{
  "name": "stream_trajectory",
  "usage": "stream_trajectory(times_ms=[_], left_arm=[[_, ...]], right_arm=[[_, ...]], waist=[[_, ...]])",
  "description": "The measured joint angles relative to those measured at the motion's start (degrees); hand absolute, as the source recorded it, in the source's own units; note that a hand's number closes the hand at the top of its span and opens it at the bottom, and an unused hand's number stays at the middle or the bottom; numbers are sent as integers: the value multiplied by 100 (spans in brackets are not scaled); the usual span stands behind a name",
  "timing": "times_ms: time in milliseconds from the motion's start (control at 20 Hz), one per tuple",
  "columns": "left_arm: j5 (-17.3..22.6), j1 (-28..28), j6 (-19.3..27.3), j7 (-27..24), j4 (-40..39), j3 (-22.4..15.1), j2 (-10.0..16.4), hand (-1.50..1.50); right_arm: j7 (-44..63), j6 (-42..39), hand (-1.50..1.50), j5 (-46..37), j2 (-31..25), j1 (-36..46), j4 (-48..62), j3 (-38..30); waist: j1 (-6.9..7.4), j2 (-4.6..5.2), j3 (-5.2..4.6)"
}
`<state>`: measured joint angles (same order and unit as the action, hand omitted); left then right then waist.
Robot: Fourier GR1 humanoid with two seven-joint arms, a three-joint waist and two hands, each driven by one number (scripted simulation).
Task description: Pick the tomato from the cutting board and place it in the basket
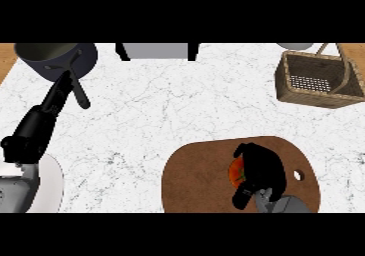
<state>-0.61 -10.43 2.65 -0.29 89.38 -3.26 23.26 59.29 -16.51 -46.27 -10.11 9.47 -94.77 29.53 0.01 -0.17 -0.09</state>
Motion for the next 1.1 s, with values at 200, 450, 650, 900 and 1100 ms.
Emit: stream_trajectory(times_ms=[200,450,650,900,1100], left_arm=[[-27,-10,-142,-3,3,162,-34,0],[-118,-9,-266,-18,-13,288,-99,0],[-109,2,-239,-37,-13,354,-91,0],[-90,10,-205,-41,11,388,-114,0],[-73,-14,-226,-50,32,397,-107,0]], right_arm=[[-171,-9,150,-340,124,97,243,-22],[-761,-57,150,-435,-172,60,264,-267],[-1993,-345,150,121,-1553,125,470,-1270],[-3414,-532,150,592,-2966,289,984,-2269],[-4589,-396,150,917,-3888,505,1632,-3109]], waist=[[-2,-20,-20],[-3,-26,-14],[-86,31,19],[-132,89,54],[-94,114,70]])
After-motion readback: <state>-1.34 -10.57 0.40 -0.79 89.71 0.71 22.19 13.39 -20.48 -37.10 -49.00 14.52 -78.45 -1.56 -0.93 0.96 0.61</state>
